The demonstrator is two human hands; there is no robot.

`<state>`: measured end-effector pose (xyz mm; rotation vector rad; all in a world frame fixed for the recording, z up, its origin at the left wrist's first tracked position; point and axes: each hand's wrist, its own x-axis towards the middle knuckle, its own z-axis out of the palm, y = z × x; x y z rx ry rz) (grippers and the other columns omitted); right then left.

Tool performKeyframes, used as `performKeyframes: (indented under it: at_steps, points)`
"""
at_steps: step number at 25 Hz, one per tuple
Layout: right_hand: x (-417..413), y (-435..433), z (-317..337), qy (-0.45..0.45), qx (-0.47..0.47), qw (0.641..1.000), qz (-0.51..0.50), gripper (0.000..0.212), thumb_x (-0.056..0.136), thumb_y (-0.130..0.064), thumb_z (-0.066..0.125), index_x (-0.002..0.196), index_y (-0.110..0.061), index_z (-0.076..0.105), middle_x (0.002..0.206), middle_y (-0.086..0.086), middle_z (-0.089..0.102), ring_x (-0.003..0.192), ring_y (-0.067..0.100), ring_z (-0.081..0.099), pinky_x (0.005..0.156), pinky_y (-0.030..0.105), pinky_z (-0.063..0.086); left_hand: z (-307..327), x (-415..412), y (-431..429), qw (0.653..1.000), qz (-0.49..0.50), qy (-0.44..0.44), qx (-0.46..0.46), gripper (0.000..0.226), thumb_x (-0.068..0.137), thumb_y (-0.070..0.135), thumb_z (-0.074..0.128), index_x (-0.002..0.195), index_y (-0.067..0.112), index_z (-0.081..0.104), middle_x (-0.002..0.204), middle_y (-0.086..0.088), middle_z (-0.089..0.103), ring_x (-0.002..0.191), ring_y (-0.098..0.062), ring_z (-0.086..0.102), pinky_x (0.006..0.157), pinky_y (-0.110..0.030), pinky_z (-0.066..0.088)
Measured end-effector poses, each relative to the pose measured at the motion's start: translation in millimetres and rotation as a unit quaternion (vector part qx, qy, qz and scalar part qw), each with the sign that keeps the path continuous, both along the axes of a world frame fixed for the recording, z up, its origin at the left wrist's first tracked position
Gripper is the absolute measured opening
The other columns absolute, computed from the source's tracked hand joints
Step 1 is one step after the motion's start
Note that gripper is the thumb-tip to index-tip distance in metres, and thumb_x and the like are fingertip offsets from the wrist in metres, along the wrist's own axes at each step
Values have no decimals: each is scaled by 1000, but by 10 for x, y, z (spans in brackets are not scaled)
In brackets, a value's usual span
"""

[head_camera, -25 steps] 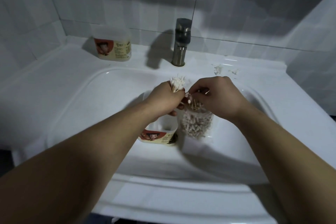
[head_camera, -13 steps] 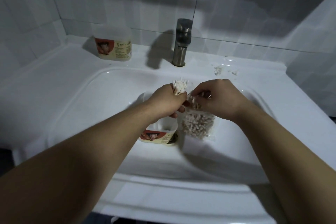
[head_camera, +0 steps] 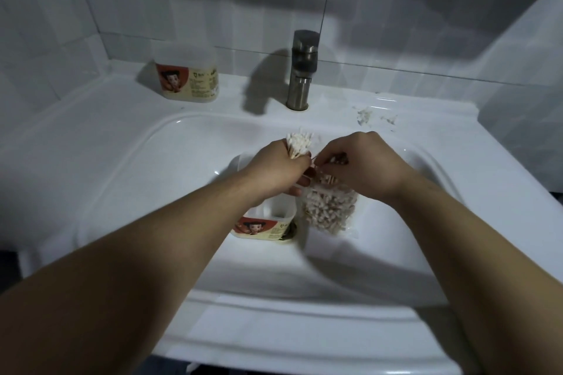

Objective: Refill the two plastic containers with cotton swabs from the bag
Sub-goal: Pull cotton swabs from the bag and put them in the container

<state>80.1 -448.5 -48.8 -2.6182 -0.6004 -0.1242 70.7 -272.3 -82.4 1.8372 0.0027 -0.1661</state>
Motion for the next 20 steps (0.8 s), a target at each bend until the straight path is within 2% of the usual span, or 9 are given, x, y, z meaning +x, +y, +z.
performKeyframes:
  at_steps: [4, 9, 13, 16, 18, 20]
  points:
    - [0, -45, 54, -34, 69, 996, -39, 18, 88, -15, 74, 94, -31, 79, 78, -22, 67, 77, -6, 63, 70, 2, 42, 8, -8, -2, 1000, -2, -5, 11, 20, 102, 24, 57, 119, 18, 65, 98, -3, 76, 82, -15, 76, 60, -25, 58]
    - [-22, -85, 107, -20, 160, 984, -74, 19, 86, -12, 76, 89, -31, 78, 81, -9, 72, 74, 5, 69, 73, 17, 51, 13, -35, -8, 999, -10, -14, 29, 17, 102, 27, 57, 116, 21, 64, 98, -1, 75, 84, -16, 75, 60, -25, 57]
    - [-33, -95, 144, -25, 200, 976, -84, 20, 86, -11, 75, 87, -31, 77, 79, -6, 73, 68, 9, 70, 69, 15, 52, 41, -40, -8, 999, -12, -25, 37, 18, 104, 27, 54, 118, 21, 63, 101, -1, 74, 84, -14, 74, 60, -26, 57]
    - [-47, -101, 187, -26, 247, 964, -98, 18, 86, -8, 73, 86, -26, 77, 74, -5, 72, 60, 9, 70, 63, 12, 49, 51, -41, -10, 997, 0, -49, 60, 18, 104, 32, 52, 114, 22, 63, 102, -1, 73, 88, -17, 73, 69, -34, 62]
    - [-50, -106, 196, -14, 265, 959, -102, 18, 86, -8, 73, 85, -26, 77, 73, -5, 72, 60, 9, 70, 64, 15, 51, 58, -26, -20, 995, 22, -79, 64, 22, 103, 38, 54, 108, 20, 66, 100, -4, 74, 92, -24, 72, 78, -43, 63]
    - [-55, -92, 191, 3, 275, 957, -94, 19, 85, -8, 75, 83, -27, 77, 72, -5, 73, 61, 10, 70, 66, 20, 53, 75, -9, -17, 992, 29, -114, 53, 23, 101, 42, 58, 102, 22, 68, 96, 1, 73, 93, -22, 70, 86, -47, 60]
